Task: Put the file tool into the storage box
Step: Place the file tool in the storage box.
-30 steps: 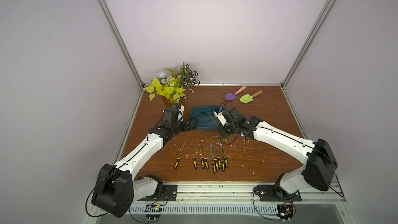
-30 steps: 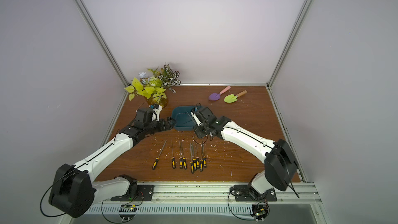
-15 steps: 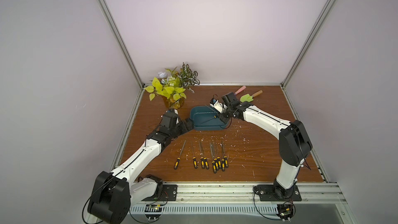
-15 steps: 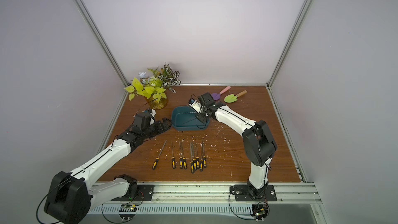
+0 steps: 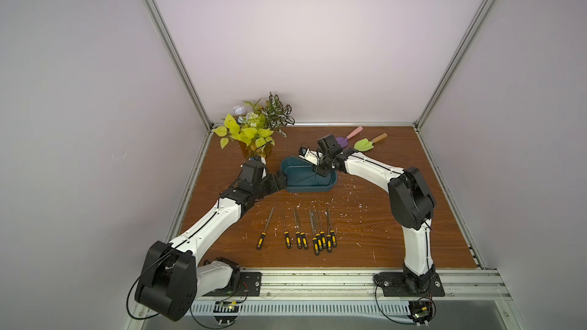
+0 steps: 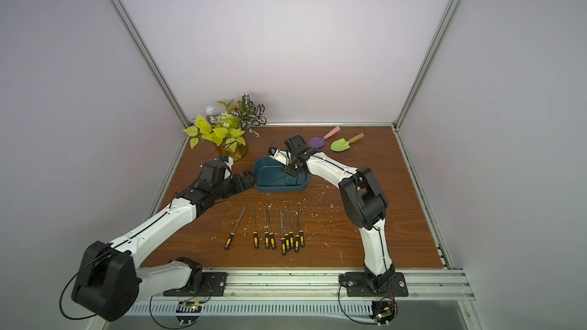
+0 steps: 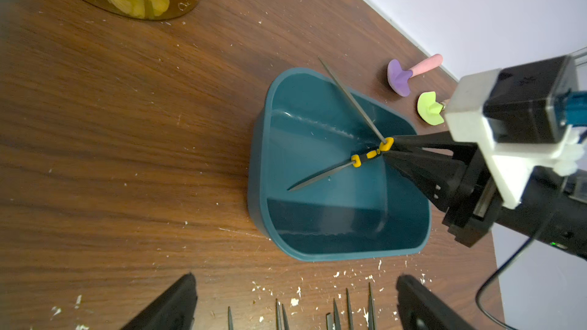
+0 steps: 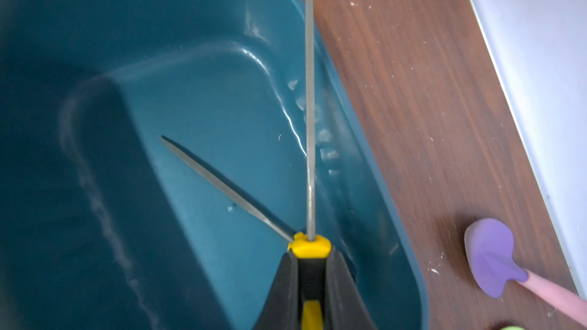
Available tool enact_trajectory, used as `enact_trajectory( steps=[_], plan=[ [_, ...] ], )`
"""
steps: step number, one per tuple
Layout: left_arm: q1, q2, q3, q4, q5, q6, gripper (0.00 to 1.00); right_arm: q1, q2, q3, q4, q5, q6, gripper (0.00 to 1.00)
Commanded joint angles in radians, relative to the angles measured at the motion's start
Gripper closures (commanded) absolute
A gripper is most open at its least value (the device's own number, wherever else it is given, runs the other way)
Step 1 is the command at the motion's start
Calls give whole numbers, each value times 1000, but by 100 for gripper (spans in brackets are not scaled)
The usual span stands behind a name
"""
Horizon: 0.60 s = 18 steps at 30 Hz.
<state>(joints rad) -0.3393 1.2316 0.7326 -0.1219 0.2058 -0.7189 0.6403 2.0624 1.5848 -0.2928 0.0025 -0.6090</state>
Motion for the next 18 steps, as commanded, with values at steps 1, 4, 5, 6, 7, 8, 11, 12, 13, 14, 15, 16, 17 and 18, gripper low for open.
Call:
enact_trajectory(
  steps=[1, 4, 5, 6, 7, 8, 11, 12, 13, 14, 15, 16, 17, 18],
  plan=[
    [-9, 18, 24, 22, 14, 50, 1, 5, 1, 21, 26, 6, -77, 97],
    [-9, 8, 13, 31, 5, 55, 0, 8, 14, 9, 44, 15, -97, 96],
    [-9, 2, 11, 32, 2, 54, 1, 8, 20, 4, 54, 22, -103, 95],
    [-9, -3, 7, 33, 1, 54, 0, 8, 30, 4, 64, 33, -107, 95],
    [-9, -9, 3, 35, 0, 51, 0, 9, 42, 7, 71, 46, -109, 93],
    [-9, -16, -2, 37, 1, 49, 1, 9, 55, 15, 72, 62, -107, 91],
    [-9, -35, -19, 47, 6, 42, 0, 9, 75, 28, 84, 99, -105, 82],
    [-9, -40, -23, 49, 6, 41, 0, 10, 77, 25, 93, 107, -104, 76],
    [-9, -42, -28, 50, 9, 39, 1, 9, 79, 23, 103, 112, -106, 70],
    [-9, -44, -29, 50, 6, 39, 0, 9, 82, 22, 108, 115, -105, 67],
    [-9, -44, -32, 50, 8, 39, 1, 11, 84, 21, 111, 120, -102, 65],
    [-9, -46, -35, 49, 7, 39, 1, 11, 85, 21, 114, 125, -95, 62],
    [-9, -45, -38, 49, 9, 39, 1, 11, 84, 21, 118, 128, -86, 59],
    [-8, -44, -40, 49, 8, 41, 1, 12, 82, 18, 122, 132, -76, 58]
  ],
)
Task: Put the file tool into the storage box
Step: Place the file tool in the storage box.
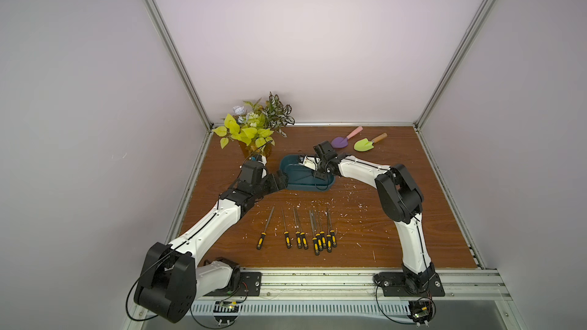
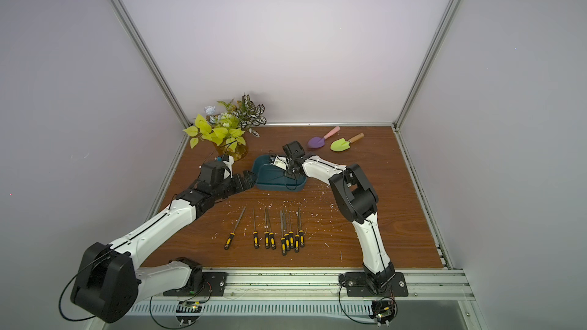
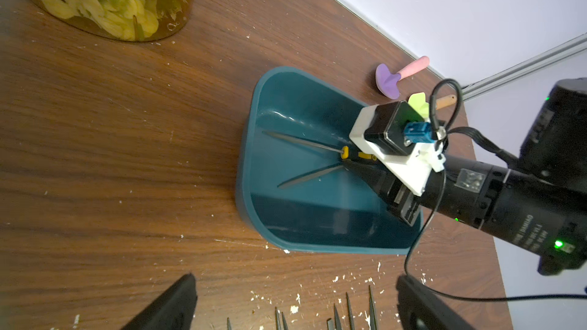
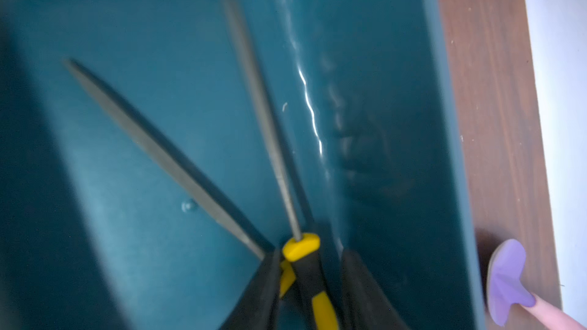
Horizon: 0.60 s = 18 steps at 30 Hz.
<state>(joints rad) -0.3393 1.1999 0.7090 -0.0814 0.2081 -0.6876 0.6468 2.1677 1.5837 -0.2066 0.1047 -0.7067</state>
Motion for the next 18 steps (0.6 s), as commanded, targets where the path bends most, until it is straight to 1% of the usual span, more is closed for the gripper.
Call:
enact_trajectory(
  steps=[1, 6, 9, 12, 14, 18],
  plan=[
    [-9, -10, -18, 11, 8, 10, 1, 5, -27, 18, 39, 33, 35, 56],
    [-9, 5, -31, 31, 16, 6, 1, 19, -81, 13, 39, 27, 118, 51],
    [-9, 31, -19, 35, 28, -1, 0, 21, -142, -14, 53, 16, 204, 49],
    [-9, 58, 7, 15, 29, -28, 1, 19, -211, -61, 61, 7, 318, 46],
    [-9, 79, 44, -22, 29, -58, 1, 19, -267, -108, 54, -12, 419, 44],
    [-9, 108, 168, -129, 55, -95, 1, 18, -339, -135, -49, -74, 597, 44]
  ],
)
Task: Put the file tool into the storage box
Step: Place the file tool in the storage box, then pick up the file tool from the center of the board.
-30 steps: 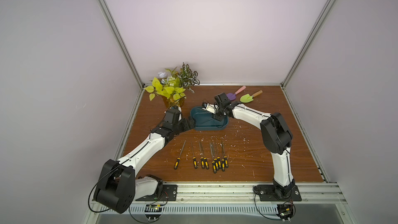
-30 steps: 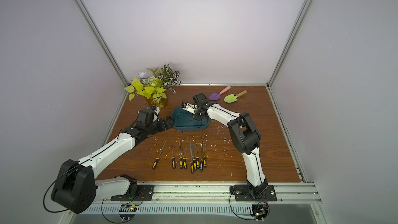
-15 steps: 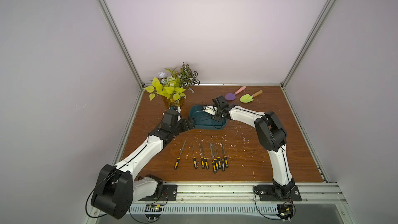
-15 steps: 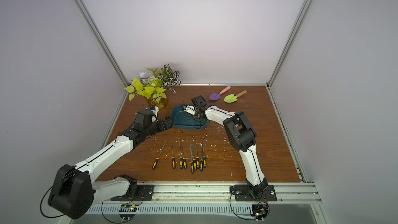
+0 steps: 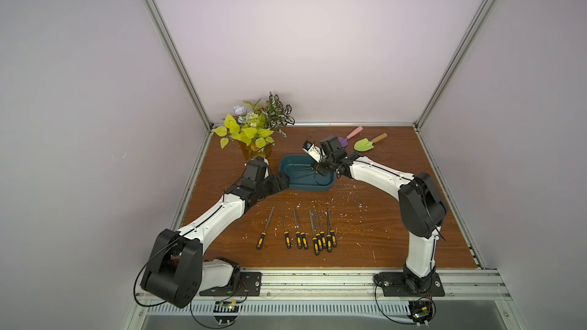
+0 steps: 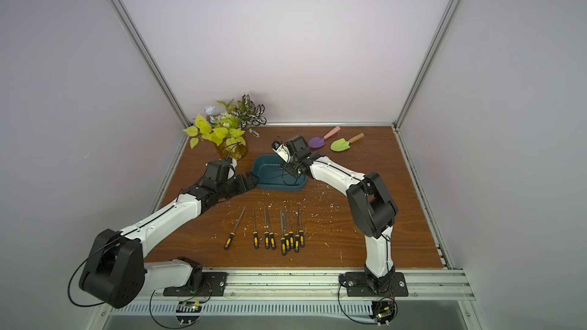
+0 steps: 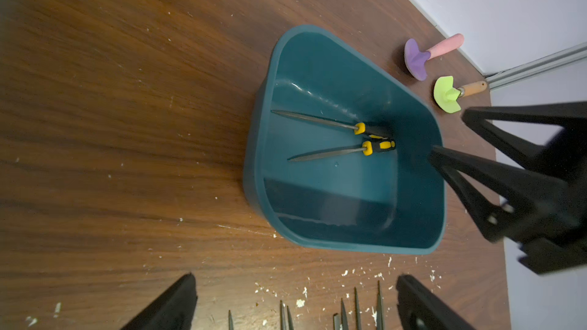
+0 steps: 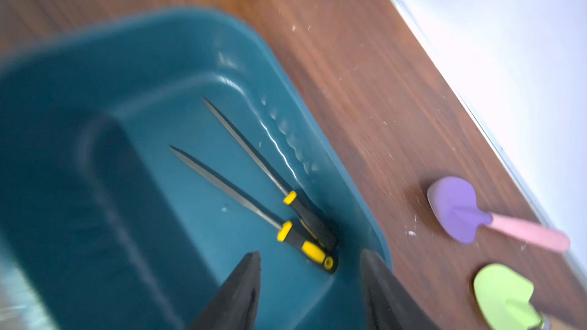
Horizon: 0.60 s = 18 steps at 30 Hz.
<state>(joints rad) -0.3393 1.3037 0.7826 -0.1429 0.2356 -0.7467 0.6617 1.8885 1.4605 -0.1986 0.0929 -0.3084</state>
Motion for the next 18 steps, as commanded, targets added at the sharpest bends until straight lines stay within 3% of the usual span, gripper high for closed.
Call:
enact_trajectory(
  steps=[1, 8, 12, 18],
  plan=[
    [-10, 8, 111, -82, 29, -42, 0, 3, -79, -26, -71, -83, 240, 44],
    [-11, 27, 191, -189, 48, -106, 0, 28, -287, -315, -41, -188, 629, 45],
    [-12, -8, 150, -190, 20, -159, 0, 86, -388, -508, 9, -217, 732, 44],
    [-12, -3, 129, -188, -10, -199, 0, 166, -441, -653, -57, -213, 774, 44]
  ],
)
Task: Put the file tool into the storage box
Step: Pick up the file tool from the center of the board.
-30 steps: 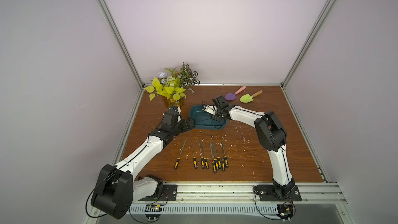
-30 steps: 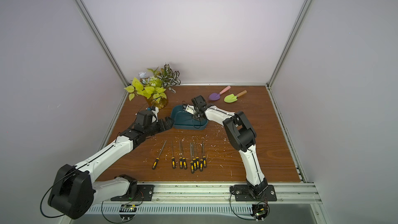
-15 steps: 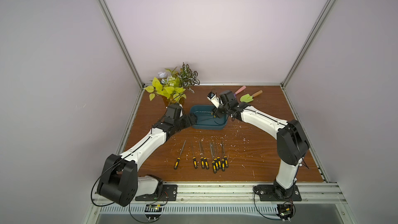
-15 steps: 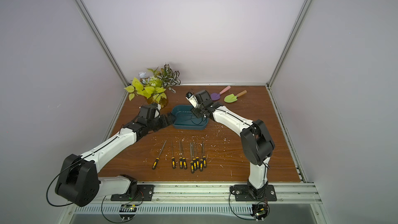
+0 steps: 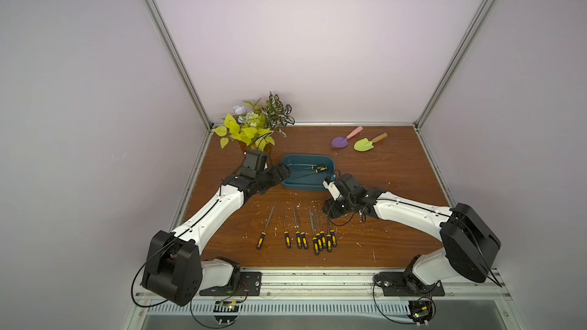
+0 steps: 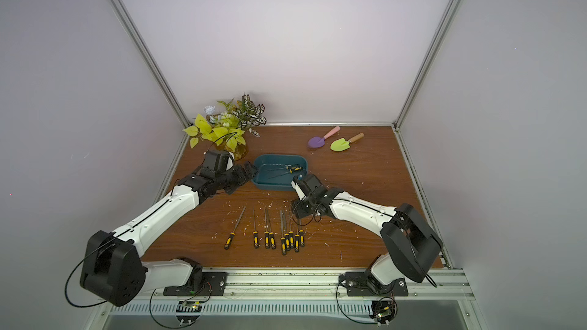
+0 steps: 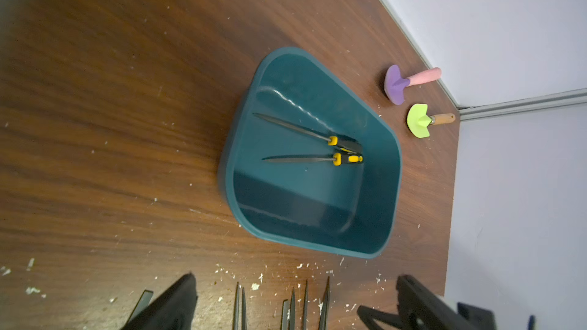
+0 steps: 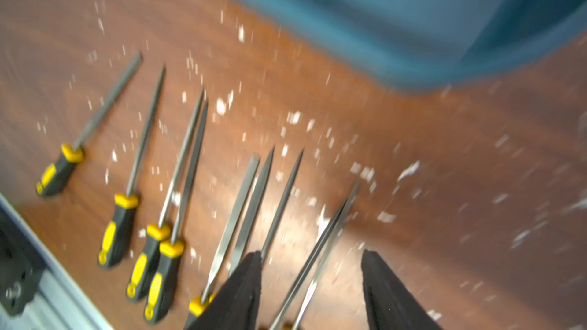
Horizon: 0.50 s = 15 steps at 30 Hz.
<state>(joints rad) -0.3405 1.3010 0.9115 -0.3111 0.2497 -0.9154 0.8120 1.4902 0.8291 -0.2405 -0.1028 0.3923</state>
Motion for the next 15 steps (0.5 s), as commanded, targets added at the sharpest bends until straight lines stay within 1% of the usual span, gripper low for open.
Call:
enact_trajectory(
  steps=[1, 4, 8, 15],
  plan=[
    [-11, 11, 8, -20, -25, -25, 1, 21, -53, -46, -17, -20, 80, 44],
    [-11, 63, 43, -20, -12, 1, 0, 26, -80, -122, -5, -57, 96, 44],
    [-12, 121, 88, -22, 15, 26, 0, 37, -81, -163, -7, -79, 120, 44],
    [-12, 108, 89, -29, 5, 60, 1, 83, -38, -158, -25, -72, 154, 45]
  ],
)
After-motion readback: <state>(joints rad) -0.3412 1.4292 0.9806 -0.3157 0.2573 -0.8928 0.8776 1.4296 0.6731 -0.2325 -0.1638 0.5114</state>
